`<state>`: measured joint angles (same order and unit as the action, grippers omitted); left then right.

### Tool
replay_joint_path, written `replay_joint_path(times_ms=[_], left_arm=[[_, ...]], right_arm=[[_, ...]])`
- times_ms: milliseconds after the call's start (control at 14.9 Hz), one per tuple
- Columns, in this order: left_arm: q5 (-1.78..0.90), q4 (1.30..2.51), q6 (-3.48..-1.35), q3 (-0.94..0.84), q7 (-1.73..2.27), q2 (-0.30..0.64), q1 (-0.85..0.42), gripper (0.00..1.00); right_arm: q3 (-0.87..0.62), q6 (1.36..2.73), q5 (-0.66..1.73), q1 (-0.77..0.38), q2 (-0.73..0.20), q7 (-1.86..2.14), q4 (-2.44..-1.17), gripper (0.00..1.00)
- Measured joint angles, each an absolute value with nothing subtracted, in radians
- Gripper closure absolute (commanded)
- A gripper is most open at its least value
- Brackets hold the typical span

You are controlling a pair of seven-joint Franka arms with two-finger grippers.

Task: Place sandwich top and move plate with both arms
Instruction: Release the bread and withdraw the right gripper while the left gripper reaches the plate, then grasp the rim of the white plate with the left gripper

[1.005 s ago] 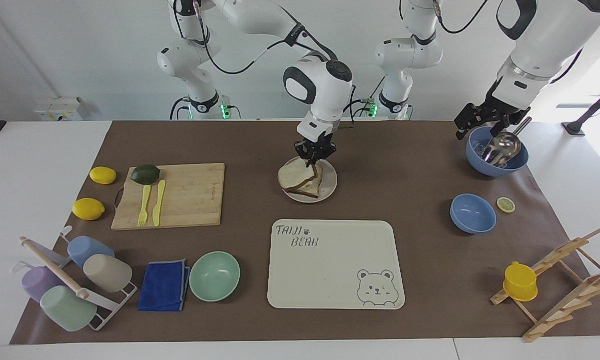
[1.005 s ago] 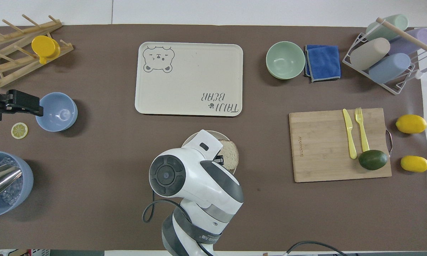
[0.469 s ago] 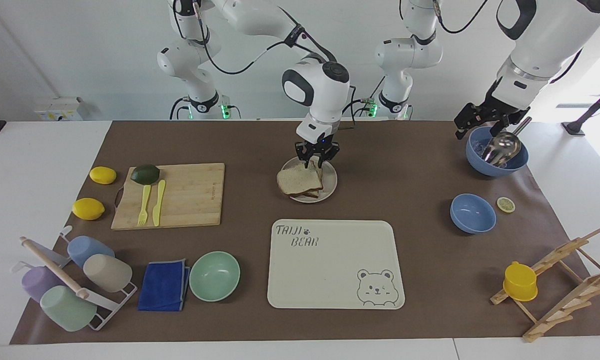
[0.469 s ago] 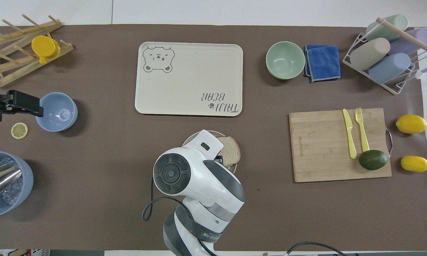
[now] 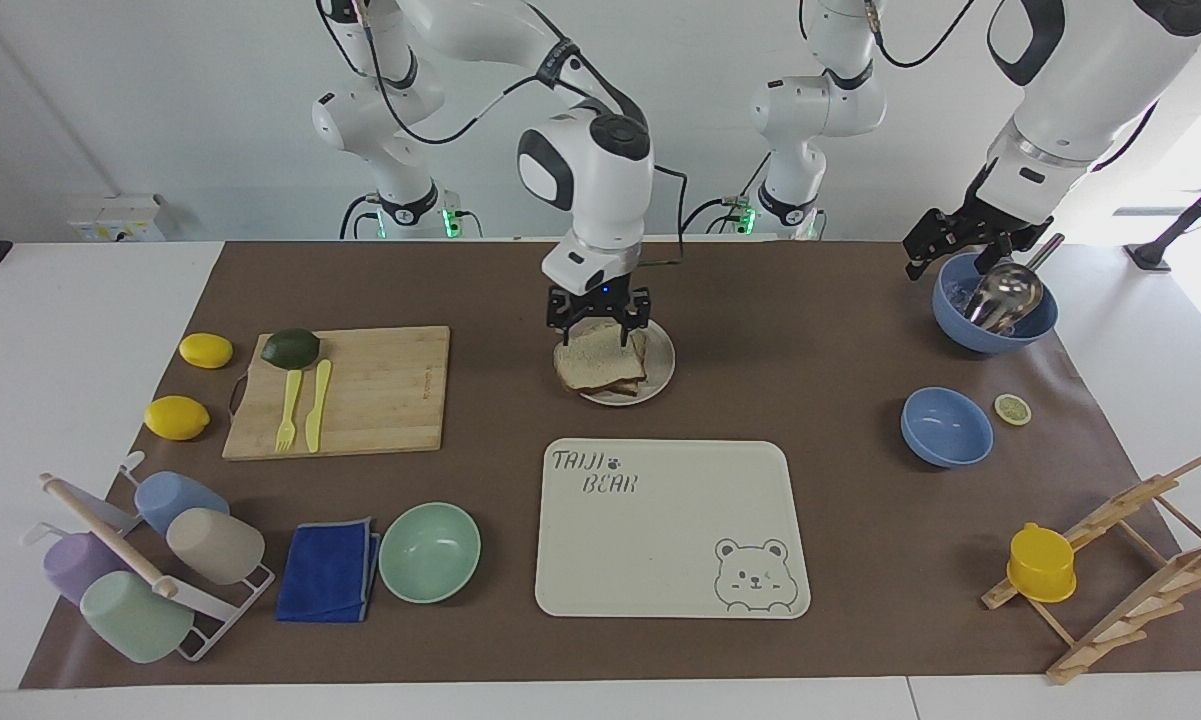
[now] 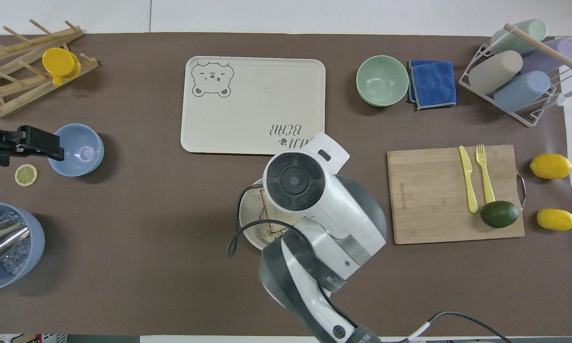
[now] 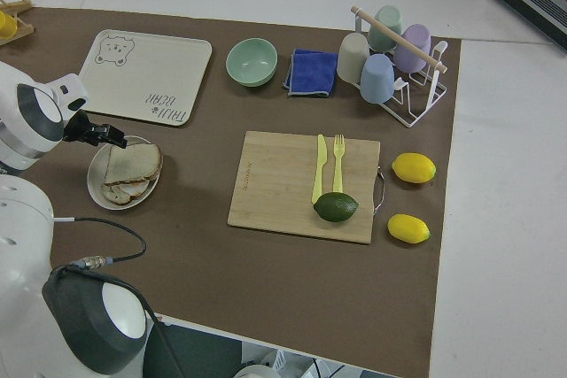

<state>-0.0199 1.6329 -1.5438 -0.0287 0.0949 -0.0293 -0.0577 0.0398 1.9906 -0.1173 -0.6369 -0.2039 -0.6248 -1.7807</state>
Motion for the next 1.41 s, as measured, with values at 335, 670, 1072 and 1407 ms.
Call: replay_joint_path(times_ms=[335, 670, 1072, 1407], left_arm=[[-0.086, 1.854, -1.701, -0.044, 0.131, -0.107, -0.115, 0.00], [-0.175, 2.093, -1.880, -0.049, 0.193, -0.136, -0.243, 0.00], [-0.281, 2.363, -2.330, -0.053, 0.368, -0.086, -0.470, 0.00], [-0.299, 2.371, -2.424, -0.052, 0.377, -0.019, -0.540, 0.08]], right_arm=[[0.047, 1.805, -0.116, -0.397, -0.090, -0.376, -1.757, 0.00], [0.050, 1.584, -0.098, -0.195, -0.027, -0.147, -1.643, 0.00], [0.118, 1.512, -0.098, -0.118, -0.028, 0.038, -1.579, 0.00], [0.114, 1.509, -0.098, -0.115, -0.034, 0.040, -1.582, 0.00]])
